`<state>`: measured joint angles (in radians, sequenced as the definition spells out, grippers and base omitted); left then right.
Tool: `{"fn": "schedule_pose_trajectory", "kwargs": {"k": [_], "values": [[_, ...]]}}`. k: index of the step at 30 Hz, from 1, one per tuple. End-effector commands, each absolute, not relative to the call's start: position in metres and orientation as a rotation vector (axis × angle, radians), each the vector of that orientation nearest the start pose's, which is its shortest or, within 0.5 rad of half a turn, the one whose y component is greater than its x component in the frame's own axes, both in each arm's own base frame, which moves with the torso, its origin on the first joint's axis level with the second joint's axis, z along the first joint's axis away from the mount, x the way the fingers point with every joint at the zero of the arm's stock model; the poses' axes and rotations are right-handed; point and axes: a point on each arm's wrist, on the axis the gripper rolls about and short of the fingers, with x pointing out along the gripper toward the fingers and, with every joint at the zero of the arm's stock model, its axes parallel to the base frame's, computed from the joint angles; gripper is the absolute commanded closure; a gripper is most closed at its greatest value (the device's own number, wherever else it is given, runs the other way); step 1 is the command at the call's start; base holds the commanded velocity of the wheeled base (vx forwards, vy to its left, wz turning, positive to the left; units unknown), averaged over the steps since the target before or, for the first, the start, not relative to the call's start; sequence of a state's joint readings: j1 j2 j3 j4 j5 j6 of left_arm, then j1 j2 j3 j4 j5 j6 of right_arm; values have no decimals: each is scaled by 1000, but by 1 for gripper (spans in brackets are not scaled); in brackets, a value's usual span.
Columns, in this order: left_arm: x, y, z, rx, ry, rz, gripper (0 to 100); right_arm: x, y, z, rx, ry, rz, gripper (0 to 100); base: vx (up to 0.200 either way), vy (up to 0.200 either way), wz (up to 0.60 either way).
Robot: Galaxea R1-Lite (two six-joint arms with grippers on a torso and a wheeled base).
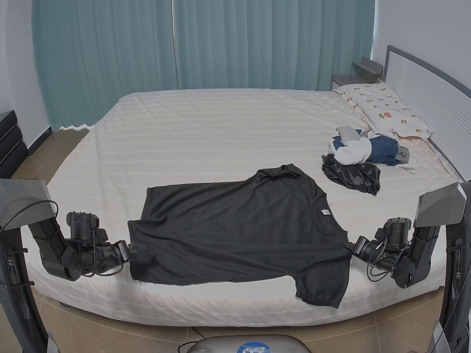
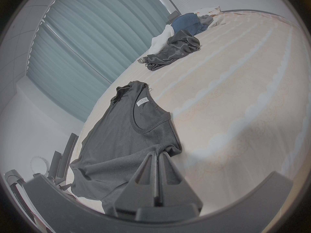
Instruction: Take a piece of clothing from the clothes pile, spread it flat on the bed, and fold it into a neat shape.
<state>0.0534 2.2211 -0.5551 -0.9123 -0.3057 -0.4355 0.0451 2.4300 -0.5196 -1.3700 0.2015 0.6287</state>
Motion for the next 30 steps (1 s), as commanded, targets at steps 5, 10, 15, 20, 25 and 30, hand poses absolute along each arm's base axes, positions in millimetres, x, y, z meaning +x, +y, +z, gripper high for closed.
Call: {"fn": "schedule_pose_trajectory", "kwargs": {"k": [5,10,15,20,25,30], "values": [[312,2,-13,-525,816,-109,0,324,21,-48,651,607,68,100,0,0,0],[318,-6,-21,-515,834,-129,100,324,23,-48,650,609,74,100,0,0,0],[320,-7,-24,-494,829,-99,100,325,23,-48,649,607,73,100,0,0,0],[328,0,-19,-496,785,-60,100,326,22,-47,650,602,72,100,0,0,0],[332,3,-14,-494,754,-35,100,326,21,-46,651,598,70,100,0,0,0],[332,3,-12,-491,739,-38,100,326,21,-46,652,599,68,100,0,0,0]]}}
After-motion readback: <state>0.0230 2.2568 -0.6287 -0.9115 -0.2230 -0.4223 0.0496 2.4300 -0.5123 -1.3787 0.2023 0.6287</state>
